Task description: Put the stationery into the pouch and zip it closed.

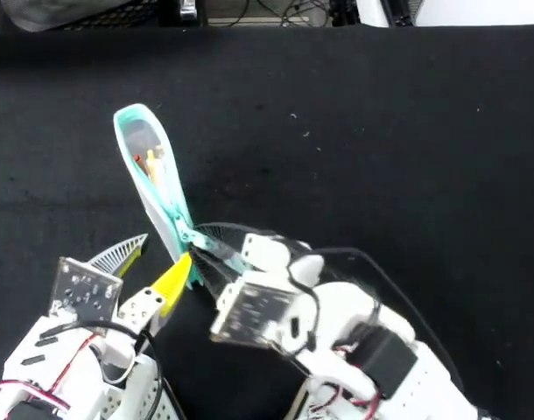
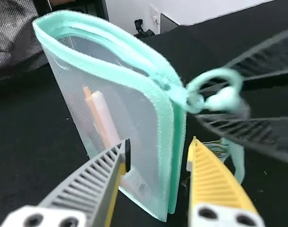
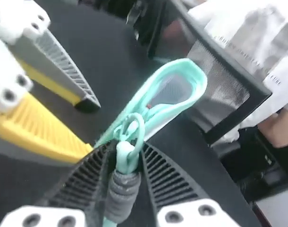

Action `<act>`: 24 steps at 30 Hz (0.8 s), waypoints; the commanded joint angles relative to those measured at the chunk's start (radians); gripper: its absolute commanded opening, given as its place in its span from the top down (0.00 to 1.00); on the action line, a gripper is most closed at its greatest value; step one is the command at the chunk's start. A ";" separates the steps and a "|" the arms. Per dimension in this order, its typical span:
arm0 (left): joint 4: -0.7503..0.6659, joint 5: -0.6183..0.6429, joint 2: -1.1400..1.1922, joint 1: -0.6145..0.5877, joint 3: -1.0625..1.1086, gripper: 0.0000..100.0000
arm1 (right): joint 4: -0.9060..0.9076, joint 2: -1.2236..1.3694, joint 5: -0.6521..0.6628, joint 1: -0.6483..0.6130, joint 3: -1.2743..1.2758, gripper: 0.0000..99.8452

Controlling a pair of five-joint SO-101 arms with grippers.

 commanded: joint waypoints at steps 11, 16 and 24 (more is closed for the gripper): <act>-0.118 0.157 0.003 0.012 0.019 0.78 | 0.012 0.306 0.015 -0.014 -0.340 0.99; -0.163 0.192 0.003 -0.001 0.041 0.78 | 0.014 0.306 0.015 -0.014 -0.340 0.99; -0.178 0.114 0.003 -0.116 0.076 0.78 | 0.163 0.306 0.092 -0.006 -0.455 0.99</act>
